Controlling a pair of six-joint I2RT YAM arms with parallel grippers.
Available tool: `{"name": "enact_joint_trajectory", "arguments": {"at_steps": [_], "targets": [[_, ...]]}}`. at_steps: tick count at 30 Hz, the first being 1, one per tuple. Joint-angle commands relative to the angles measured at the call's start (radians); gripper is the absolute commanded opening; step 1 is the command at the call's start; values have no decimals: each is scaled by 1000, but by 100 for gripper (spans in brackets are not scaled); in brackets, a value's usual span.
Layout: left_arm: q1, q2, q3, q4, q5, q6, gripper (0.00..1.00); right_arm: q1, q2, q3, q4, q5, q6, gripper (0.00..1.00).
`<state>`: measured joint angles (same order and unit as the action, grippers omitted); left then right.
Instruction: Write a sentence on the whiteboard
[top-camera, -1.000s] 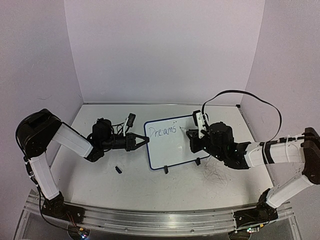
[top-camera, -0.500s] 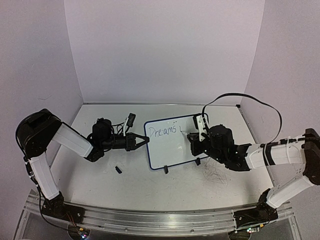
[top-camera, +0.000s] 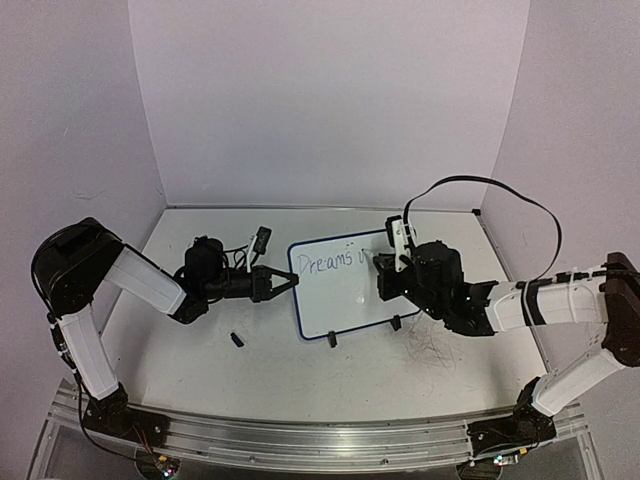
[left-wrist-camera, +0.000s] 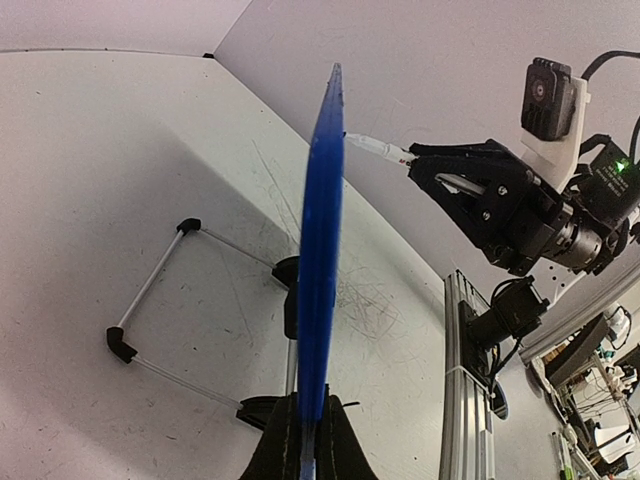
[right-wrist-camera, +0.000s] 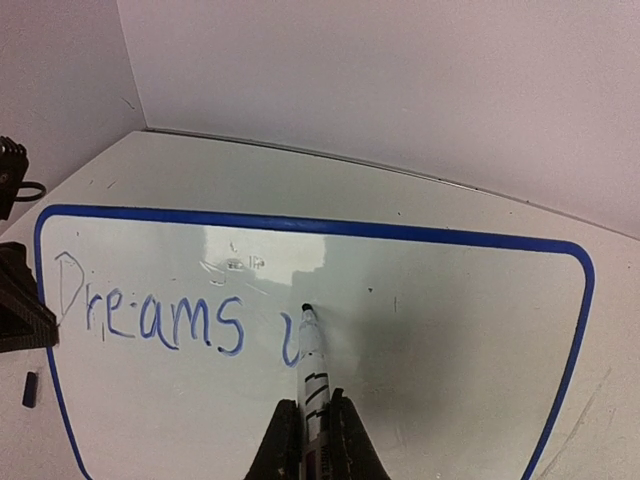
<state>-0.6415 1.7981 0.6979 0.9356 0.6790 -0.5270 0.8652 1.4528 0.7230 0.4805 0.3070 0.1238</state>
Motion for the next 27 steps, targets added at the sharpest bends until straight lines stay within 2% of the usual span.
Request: {"name": "enact_joint_trajectory", "arguments": {"at_steps": [1, 17, 27], "targets": [[-7, -48, 13, 12, 24, 14, 0, -2, 12, 25, -6, 40, 2, 0], [-6, -49, 15, 8, 24, 15, 0, 2, -49, -77, -66, 2, 67, 0], [-6, -46, 15, 5, 24, 15, 0, 3, -28, -41, -52, 25, 53, 0]]}}
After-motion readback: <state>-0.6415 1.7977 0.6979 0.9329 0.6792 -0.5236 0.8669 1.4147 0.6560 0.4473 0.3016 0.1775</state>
